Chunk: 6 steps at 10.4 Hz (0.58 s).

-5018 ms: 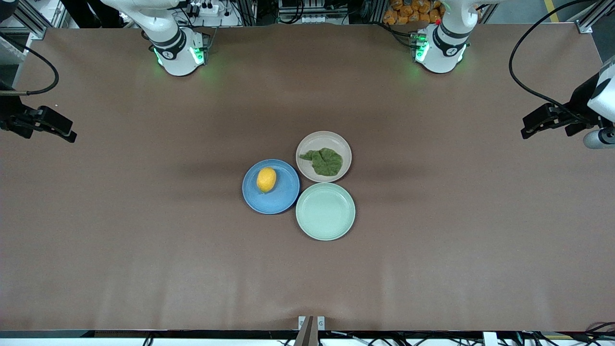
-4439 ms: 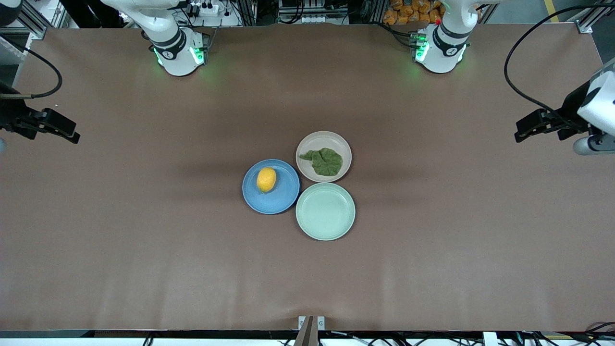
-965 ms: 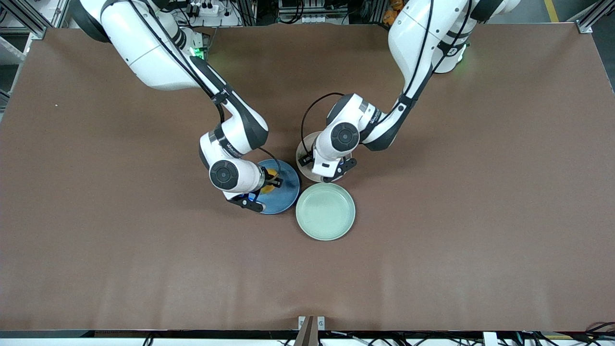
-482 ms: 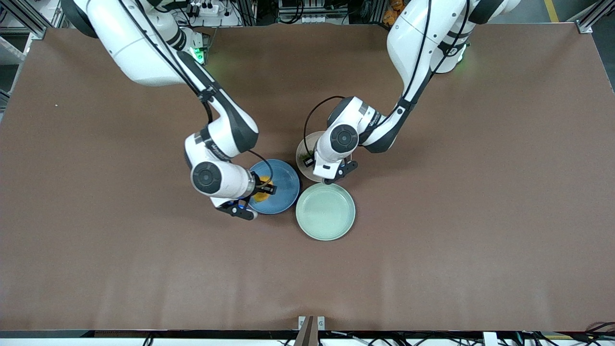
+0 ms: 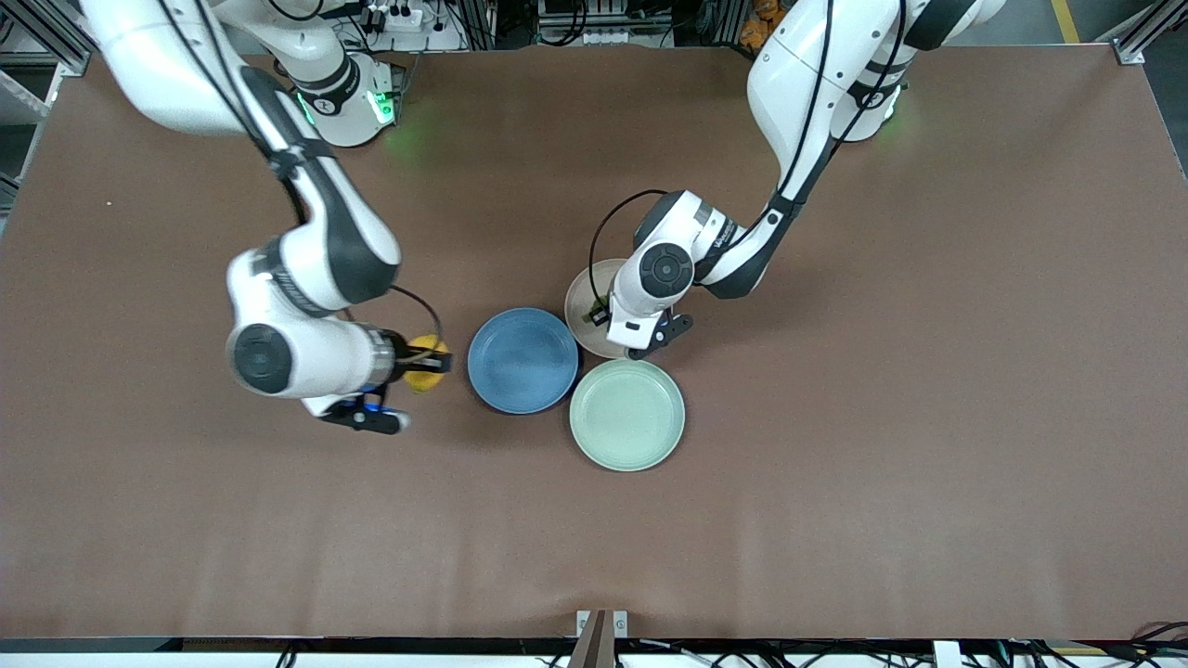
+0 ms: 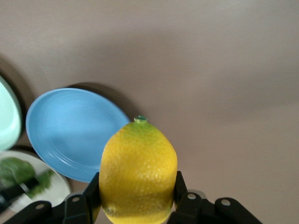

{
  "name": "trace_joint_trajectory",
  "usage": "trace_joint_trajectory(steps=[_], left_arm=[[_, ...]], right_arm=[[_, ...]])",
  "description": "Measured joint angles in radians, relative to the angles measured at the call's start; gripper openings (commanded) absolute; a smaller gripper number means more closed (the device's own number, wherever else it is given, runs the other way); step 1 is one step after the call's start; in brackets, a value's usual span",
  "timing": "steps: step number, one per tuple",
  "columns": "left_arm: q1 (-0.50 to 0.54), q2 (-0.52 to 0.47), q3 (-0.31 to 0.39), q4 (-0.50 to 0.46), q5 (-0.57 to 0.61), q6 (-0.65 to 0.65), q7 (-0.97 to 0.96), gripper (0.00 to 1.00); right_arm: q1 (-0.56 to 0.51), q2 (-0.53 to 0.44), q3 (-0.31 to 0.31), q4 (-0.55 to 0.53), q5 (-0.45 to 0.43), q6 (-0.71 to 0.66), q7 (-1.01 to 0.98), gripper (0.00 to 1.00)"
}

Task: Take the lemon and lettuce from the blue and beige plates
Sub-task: 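Lift the lemon with the right gripper while the left gripper lifts the lettuce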

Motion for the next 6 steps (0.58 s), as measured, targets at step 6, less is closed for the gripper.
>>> trace_joint_trajectory(steps=[6], left_arm=[[0.048, -0.084, 0.006, 0.038, 0.008, -0.012, -0.001, 0.00]], right_arm=[[-0.168, -0.065, -0.176, -0.056, -0.001, -0.137, -0.567, 0.00]])
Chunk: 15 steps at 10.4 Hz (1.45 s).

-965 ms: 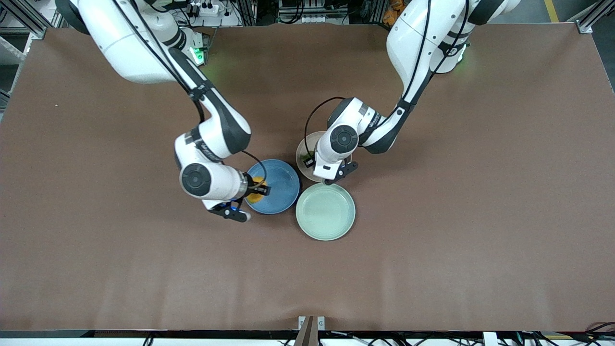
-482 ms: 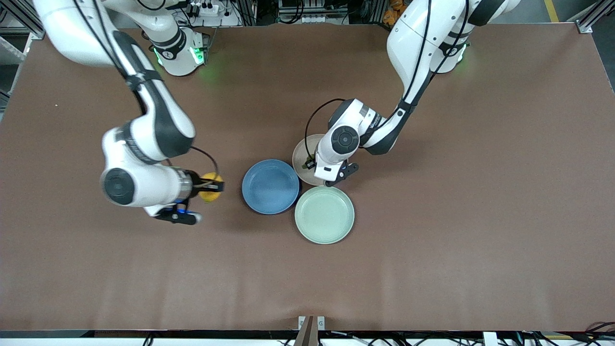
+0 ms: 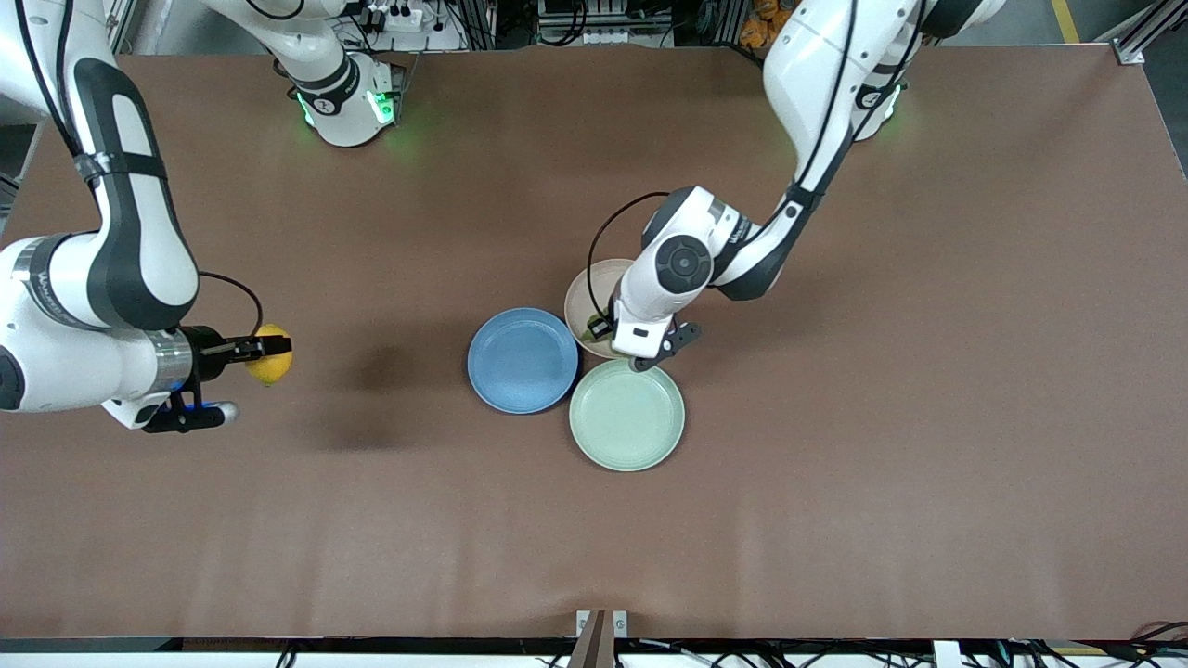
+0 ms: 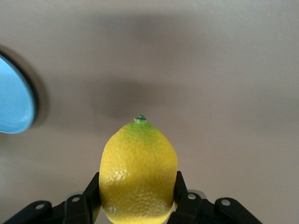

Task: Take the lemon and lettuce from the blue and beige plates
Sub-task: 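Lift the lemon with the right gripper while the left gripper lifts the lettuce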

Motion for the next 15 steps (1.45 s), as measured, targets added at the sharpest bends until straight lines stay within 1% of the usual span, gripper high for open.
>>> trace_joint_trajectory(steps=[2, 4, 5, 7, 11, 13, 14, 15], left_arm=[[0.056, -0.056, 0.002, 0.000, 0.046, -0.031, 0.000, 0.00], [0.123, -0.084, 0.004, 0.000, 0.124, -0.055, 0.018, 0.00], [0.155, -0.089, 0.005, -0.001, 0.153, -0.062, 0.057, 0.00], [0.225, -0.093, 0.007, -0.001, 0.160, -0.070, 0.185, 0.00], [0.385, -0.095, 0.009, -0.008, 0.162, -0.097, 0.476, 0.00], [0.450, -0.076, 0.009, -0.028, 0.163, -0.099, 0.599, 0.00], [0.475, -0.058, 0.009, -0.031, 0.163, -0.098, 0.642, 0.00], [0.495, -0.045, 0.009, -0.031, 0.163, -0.098, 0.677, 0.04]], right_arm=[[0.001, 0.004, -0.031, -0.047, 0.000, 0.044, -0.062, 0.00], [0.000, 0.008, -0.059, -0.124, 0.000, 0.171, -0.116, 0.00], [0.000, 0.013, -0.067, -0.173, 0.000, 0.237, -0.134, 0.00], [0.002, 0.029, -0.073, -0.233, 0.008, 0.293, -0.145, 0.00], [0.002, 0.064, -0.088, -0.261, 0.029, 0.344, -0.146, 0.00], [0.004, 0.079, -0.088, -0.270, 0.031, 0.359, -0.146, 0.00], [0.004, 0.084, -0.088, -0.271, 0.032, 0.363, -0.146, 0.10], [0.004, 0.090, -0.088, -0.272, 0.035, 0.365, -0.146, 0.34]])
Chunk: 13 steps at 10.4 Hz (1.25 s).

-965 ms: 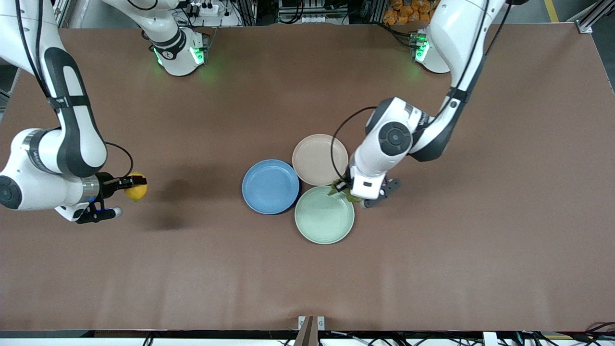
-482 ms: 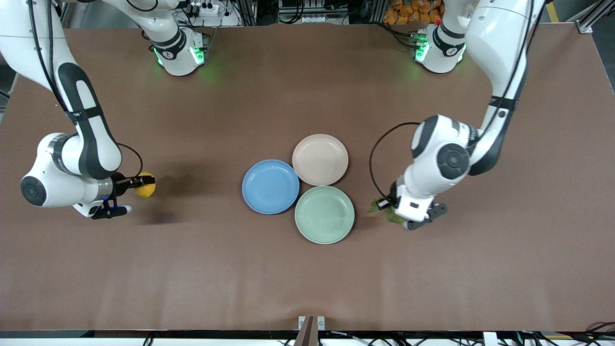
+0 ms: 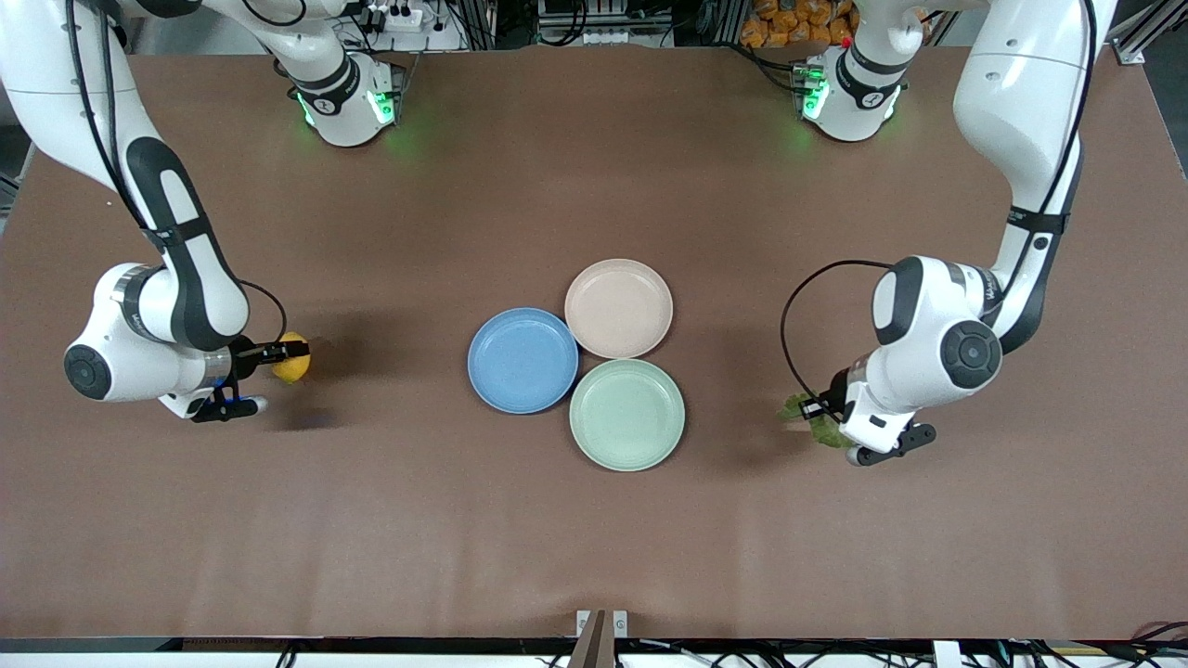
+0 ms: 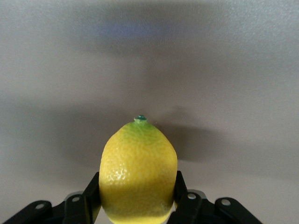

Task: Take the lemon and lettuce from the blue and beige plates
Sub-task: 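Lift the lemon with the right gripper while the left gripper lifts the lettuce, then set the lemon on the table while the left gripper sets the lettuce down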

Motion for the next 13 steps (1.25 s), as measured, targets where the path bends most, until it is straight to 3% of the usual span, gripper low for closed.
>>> trace_joint_trajectory(steps=[1, 2, 5, 9, 11, 13], left_arm=[[0.016, 0.009, 0.000, 0.000, 0.001, 0.000, 0.035, 0.68], [0.030, 0.013, 0.000, 0.000, 0.001, 0.000, 0.069, 1.00], [0.038, 0.013, -0.003, 0.007, 0.002, 0.000, 0.093, 1.00], [0.036, -0.034, -0.008, 0.030, 0.078, -0.035, 0.094, 1.00], [0.037, -0.103, -0.008, 0.048, 0.101, -0.105, 0.094, 1.00], [0.039, -0.177, -0.008, 0.094, 0.124, -0.234, 0.094, 1.00]], right_arm=[[0.000, 0.006, 0.000, 0.000, 0.011, 0.002, 0.000, 0.66], [0.000, 0.010, -0.001, 0.000, 0.026, 0.002, 0.000, 1.00], [0.000, 0.005, -0.003, 0.036, 0.041, -0.045, 0.000, 1.00], [0.000, -0.039, -0.044, 0.320, 0.041, -0.332, -0.001, 1.00], [0.000, -0.060, -0.070, 0.423, 0.041, -0.380, -0.001, 1.00], [0.003, -0.109, -0.076, 0.458, 0.028, -0.388, -0.001, 1.00]])
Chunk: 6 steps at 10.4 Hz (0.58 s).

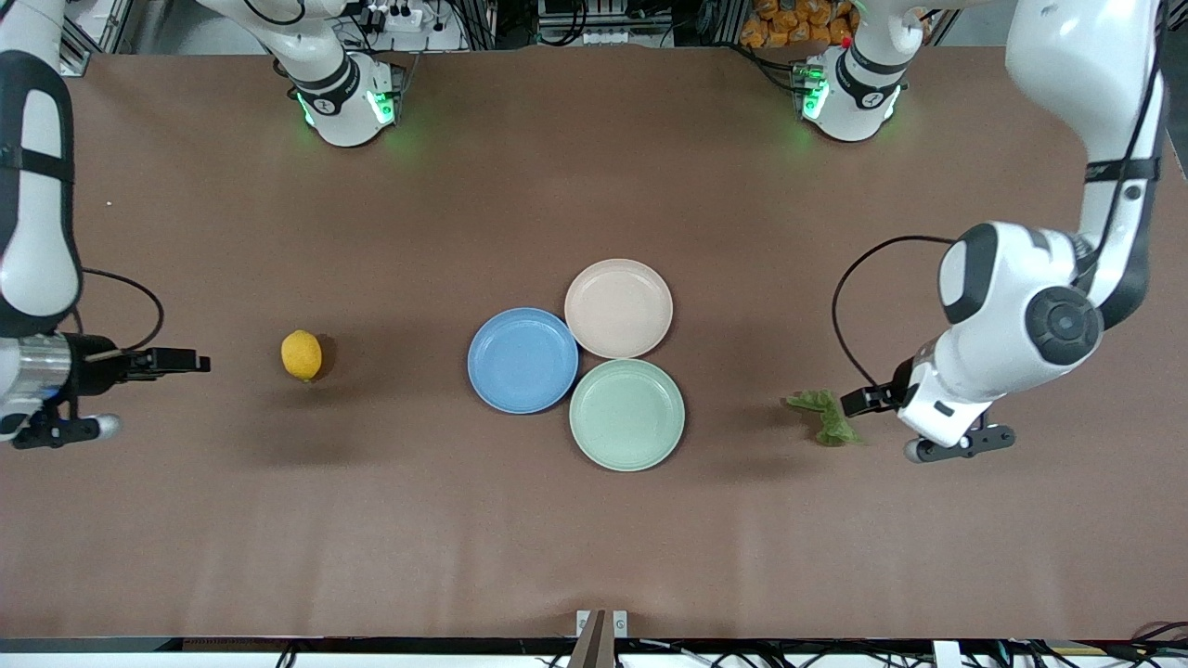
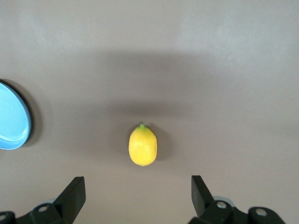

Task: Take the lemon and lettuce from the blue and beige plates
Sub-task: 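Set the lemon on the table while the left gripper sets the lettuce down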

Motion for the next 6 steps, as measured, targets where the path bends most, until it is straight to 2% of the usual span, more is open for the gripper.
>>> trace_joint_trajectory(steps=[3, 6], left_arm=[[0.001, -0.100, -0.002, 0.093, 0.027, -0.171, 0.000, 1.00], [0.001, -0.203, -0.004, 0.105, 0.027, -0.245, 0.000, 1.00]], right_arm=[[0.034, -0.124, 0.007, 0.012, -0.092, -0.047, 0.015, 1.00], [0.054, -0.230, 0.024, 0.026, -0.099, -0.098, 0.069, 1.00]])
